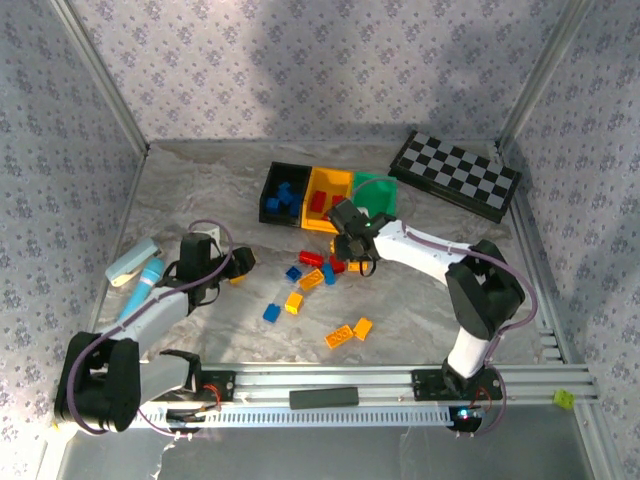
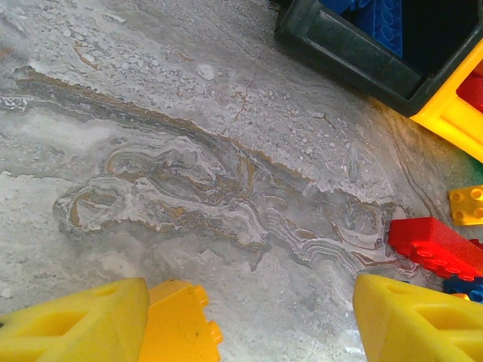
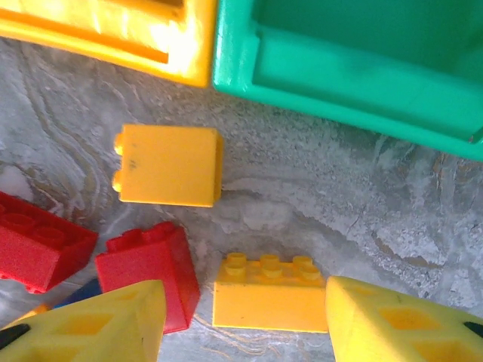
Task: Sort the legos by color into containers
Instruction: Pick up the lego from the center of the table.
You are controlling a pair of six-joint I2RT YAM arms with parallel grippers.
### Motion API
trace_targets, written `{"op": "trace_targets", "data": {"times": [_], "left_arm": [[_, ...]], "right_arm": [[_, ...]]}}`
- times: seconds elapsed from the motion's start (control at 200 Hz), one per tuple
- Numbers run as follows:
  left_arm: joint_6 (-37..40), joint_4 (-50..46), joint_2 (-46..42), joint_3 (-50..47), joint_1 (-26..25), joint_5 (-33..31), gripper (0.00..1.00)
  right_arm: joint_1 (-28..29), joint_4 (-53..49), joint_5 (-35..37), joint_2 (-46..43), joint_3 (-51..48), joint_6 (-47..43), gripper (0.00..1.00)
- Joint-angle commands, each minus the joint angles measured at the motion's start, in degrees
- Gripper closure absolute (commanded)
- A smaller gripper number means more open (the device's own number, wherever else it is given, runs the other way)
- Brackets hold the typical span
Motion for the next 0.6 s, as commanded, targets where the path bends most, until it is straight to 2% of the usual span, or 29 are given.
{"op": "trace_targets", "data": {"times": [0.0, 0.275, 0.6], "left_arm": [[-0.1, -0.5, -1.1, -0.3, 0.1, -0.4, 0.28], [0.2, -0.8, -2.5, -0.7, 0.1, -0.3, 0.29], [0.1, 0.0, -3.2, -1.1, 0.1, 0.2, 0.28]], "right_arm": [[0.2, 2.1, 1.1, 1.7, -1.6, 1.9, 0.41], [-0.8, 1.4, 2.1, 5.4, -2.2, 4.8, 0.43], [-2.2, 4.6, 1.2, 3.5, -7.7, 6.4, 0.44]]}}
